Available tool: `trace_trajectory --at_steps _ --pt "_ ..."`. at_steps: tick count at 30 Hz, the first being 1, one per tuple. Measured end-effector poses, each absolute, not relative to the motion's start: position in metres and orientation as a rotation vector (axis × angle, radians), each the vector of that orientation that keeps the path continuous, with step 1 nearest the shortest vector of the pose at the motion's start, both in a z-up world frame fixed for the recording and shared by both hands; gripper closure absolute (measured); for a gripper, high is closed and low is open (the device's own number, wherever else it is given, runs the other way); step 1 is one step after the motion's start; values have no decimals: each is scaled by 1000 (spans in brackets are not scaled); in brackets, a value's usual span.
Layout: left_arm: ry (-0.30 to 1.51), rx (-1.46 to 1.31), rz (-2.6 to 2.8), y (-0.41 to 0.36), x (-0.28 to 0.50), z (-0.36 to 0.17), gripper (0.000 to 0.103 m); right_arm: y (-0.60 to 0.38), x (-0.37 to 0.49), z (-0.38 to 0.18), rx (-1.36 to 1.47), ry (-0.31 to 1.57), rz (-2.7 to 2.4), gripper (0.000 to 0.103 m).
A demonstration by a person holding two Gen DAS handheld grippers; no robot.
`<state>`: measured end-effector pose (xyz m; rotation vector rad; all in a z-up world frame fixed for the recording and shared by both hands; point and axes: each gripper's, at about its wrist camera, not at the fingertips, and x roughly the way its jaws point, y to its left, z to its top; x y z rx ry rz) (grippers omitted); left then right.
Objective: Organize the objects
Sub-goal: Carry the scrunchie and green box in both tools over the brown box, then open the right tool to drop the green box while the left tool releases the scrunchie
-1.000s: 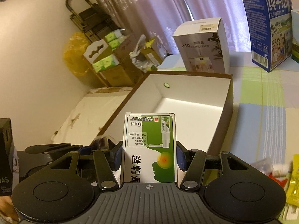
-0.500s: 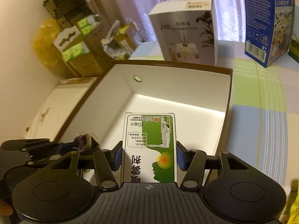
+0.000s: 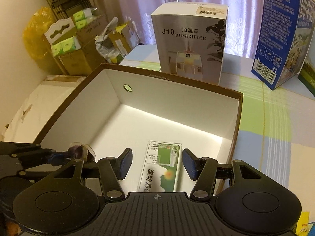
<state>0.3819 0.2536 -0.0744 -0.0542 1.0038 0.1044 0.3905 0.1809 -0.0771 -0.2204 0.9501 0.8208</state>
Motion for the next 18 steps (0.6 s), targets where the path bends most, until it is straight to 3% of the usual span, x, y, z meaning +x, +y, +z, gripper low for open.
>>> trace_trajectory --at_steps 6,9,11,13,18 --pt "1004 -51 100 252 386 -77 78 168 389 -72 -189 964 828 49" --pt "983 -52 91 252 385 -73 68 160 386 -66 -153 973 858 49" --pt "963 -58 85 251 383 -68 51 155 380 -61 -149 966 872 48" --pt "945 -50 94 251 379 -62 43 150 374 -56 -149 958 882 45" --pt "936 -39 96 252 368 -50 30 137 358 -44 -122 949 908 40"
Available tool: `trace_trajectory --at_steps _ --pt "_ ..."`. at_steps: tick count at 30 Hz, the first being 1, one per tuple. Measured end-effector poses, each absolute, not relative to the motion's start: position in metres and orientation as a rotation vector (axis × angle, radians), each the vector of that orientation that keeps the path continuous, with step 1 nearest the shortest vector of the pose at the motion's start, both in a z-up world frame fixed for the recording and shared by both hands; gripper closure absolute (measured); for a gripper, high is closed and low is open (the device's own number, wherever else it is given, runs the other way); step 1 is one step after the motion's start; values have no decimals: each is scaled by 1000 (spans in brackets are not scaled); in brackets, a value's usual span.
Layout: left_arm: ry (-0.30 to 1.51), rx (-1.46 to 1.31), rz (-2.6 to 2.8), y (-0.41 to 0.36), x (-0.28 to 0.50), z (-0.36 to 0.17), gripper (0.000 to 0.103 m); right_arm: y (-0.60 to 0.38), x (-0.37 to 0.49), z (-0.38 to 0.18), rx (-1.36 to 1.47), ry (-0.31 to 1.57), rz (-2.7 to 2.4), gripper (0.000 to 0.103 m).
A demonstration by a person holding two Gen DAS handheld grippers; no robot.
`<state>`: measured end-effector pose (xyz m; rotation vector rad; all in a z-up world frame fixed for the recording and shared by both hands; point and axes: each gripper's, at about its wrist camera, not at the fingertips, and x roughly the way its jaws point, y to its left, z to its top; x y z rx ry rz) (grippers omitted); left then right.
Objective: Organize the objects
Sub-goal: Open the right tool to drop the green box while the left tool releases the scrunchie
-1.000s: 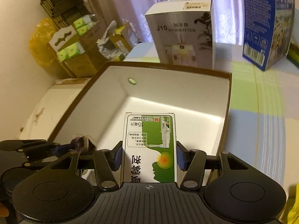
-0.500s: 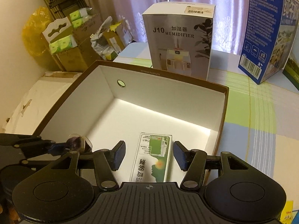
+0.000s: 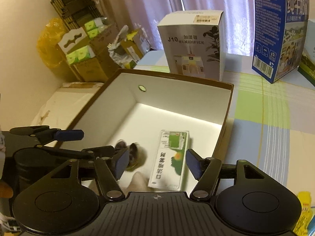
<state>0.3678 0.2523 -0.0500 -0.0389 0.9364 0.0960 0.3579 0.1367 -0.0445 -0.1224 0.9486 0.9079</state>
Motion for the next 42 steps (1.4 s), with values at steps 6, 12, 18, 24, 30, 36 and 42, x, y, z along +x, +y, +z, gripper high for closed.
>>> trace_trajectory --at_steps 6,12,18,24,30,36,42 --pt "930 -56 125 255 346 -34 22 121 336 -34 -113 945 926 39" --pt "934 -72 151 250 318 -18 19 104 315 -27 -99 952 939 38" --pt "939 -84 153 238 288 -9 19 84 296 -21 -89 957 942 38" --pt "949 -92 147 221 262 -5 19 65 279 -15 -83 952 939 38" --pt "951 -90 135 202 242 -4 19 44 263 -14 -80 943 919 38" --pt "949 -83 130 184 224 -1 19 20 254 -13 -75 940 908 38" --pt "957 -84 126 163 211 -1 19 -5 249 -14 -59 951 909 38"
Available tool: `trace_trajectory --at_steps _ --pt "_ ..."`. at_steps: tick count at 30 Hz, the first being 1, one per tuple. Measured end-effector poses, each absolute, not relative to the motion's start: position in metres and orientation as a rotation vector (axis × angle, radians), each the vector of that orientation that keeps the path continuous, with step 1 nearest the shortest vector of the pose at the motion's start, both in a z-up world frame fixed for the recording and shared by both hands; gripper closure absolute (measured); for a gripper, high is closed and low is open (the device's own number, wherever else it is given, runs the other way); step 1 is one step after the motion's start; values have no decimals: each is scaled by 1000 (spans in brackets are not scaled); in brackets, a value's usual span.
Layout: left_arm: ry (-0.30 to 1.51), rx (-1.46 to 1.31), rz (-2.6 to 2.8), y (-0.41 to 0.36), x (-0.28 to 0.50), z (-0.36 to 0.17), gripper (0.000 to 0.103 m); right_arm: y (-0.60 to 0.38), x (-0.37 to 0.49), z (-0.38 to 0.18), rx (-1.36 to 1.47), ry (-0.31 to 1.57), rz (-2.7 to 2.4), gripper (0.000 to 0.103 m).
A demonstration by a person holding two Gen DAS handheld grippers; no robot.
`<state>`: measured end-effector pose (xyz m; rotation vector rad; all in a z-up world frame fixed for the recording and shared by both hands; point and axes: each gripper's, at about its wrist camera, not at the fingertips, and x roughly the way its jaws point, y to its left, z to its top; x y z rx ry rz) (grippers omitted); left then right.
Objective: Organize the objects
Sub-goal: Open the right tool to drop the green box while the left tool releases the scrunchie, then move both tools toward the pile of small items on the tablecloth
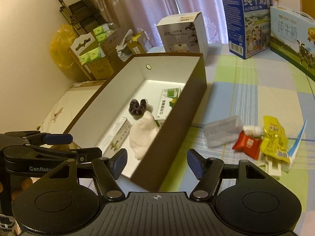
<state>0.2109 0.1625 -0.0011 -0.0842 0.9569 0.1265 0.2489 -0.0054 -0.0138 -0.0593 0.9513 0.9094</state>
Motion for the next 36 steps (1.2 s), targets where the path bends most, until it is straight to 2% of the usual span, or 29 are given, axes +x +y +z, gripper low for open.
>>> trace_trajectory --at_steps 16,36 --pt "973 -92 70 87 198 -14 19 -97 258 -26 -72 1004 809 38" --pt "1034 -26 -35 -3 235 -36 19 -175 296 -36 -93 983 704 38"
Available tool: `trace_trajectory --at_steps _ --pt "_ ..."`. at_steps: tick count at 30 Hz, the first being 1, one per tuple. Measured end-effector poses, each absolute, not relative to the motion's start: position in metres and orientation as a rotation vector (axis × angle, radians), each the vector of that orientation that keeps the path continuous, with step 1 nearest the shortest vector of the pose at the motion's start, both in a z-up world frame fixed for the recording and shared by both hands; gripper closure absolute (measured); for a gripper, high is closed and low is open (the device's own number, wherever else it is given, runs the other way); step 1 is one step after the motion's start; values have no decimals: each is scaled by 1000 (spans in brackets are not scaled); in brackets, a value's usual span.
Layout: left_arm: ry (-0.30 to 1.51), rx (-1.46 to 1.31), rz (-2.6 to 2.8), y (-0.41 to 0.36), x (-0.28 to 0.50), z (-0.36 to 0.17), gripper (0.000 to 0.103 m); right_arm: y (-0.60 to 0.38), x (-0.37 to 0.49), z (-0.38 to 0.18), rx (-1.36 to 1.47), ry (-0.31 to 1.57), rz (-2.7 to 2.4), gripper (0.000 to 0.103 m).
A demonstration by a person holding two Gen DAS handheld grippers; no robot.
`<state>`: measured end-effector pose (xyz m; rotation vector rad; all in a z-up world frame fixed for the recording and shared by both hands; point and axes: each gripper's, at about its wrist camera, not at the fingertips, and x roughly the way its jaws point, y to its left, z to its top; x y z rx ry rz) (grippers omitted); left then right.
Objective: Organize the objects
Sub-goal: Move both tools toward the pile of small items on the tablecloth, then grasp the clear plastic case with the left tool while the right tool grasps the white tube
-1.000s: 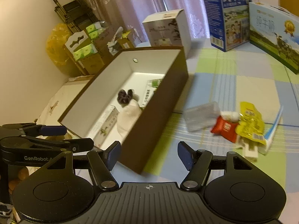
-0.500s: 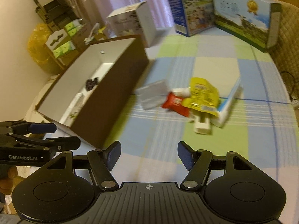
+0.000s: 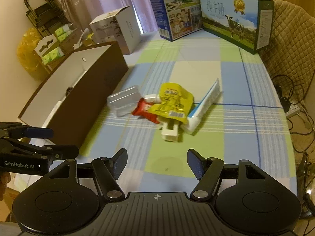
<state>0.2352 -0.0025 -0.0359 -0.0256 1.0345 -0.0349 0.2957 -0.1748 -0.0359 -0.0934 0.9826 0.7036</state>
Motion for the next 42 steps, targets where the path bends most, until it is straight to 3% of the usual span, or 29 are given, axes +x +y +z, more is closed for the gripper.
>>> trace_trajectory --at_steps 22,37,41,42 --pt "984 292 -187 -24 337 -70 27 -221 359 -65 41 1044 536 38" --pt "1142 439 -225 -24 410 -129 45 -203 400 -77 125 1050 488 38" --pt "1171 412 -220 -21 416 -135 61 -187 412 -83 105 1044 498 39" --pt "1178 396 -213 -19 418 -136 62 -183 415 -85 98 1044 499 39"
